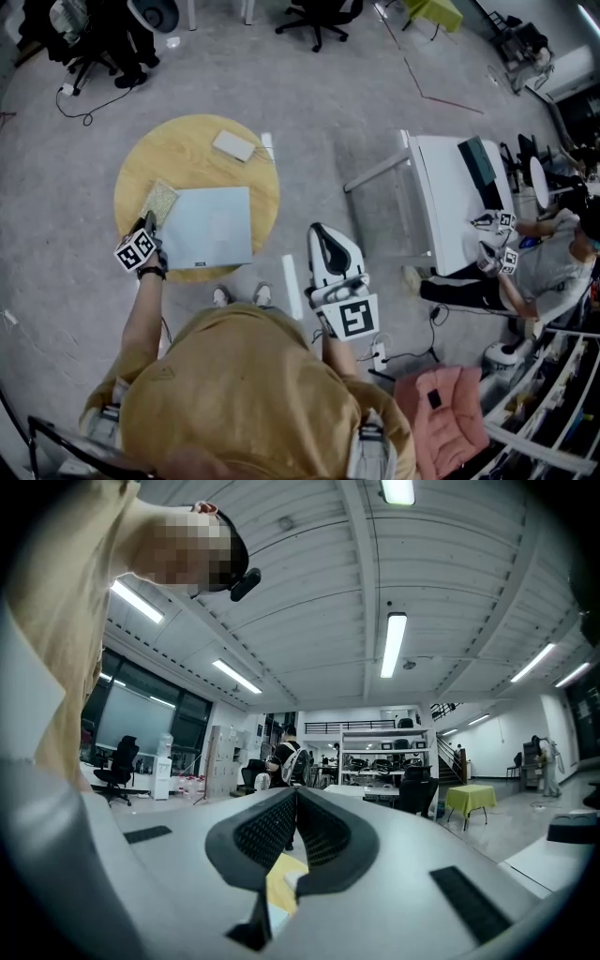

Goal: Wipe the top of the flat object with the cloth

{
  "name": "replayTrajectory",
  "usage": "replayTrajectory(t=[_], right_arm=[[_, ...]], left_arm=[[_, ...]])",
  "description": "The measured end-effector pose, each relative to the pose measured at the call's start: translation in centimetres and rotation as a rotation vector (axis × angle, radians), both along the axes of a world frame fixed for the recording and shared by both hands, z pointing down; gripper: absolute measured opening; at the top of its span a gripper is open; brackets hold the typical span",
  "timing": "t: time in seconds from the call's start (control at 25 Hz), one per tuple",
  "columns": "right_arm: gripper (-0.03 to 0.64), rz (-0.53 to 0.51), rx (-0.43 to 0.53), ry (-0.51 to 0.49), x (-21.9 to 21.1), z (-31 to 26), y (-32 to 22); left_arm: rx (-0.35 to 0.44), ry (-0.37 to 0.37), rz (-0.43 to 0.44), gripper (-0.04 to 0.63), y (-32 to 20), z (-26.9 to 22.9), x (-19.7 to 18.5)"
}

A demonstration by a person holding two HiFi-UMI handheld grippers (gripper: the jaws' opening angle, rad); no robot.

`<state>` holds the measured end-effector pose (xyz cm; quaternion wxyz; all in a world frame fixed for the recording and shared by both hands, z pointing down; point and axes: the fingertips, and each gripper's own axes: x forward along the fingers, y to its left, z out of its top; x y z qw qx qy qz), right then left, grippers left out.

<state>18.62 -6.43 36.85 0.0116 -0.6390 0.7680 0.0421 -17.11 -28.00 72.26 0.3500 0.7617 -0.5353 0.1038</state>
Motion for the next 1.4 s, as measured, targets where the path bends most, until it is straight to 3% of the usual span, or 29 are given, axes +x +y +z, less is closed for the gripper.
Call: replayTrajectory(t=[0.28,0.8,1.0,1.24,1.4], right_arm=[[0.002,0.018,0.004,0.007,-0.7,-0.4,0.3],[0.002,-0.014,0.012,0.011,-1.7,-0.9,0.4],[0.002,-0.044,0.02,0.006,-2.0,-1.0,0.1],[0.002,-0.09,0.036,0.005,-2.1,-1.1,-0.5],[0.002,-0.126,0.034,0.003,-2.5,-0.9,-1.1]], left_arm=[[0.003,-0.034,-0.044,0.061,-0.3,0.4,-3.2],[0.057,0.039,-0.119,0.061,0.3,-1.8,-5.8],[0.096,0.007,-0.147,0.061,0.5,-3.0,-7.8],[0.199,-0.008,-0.131,0.061,1.1,-7.4,-7.4],[0.301,0.024,-0.101,0.061,1.6,-12.1,-6.1]])
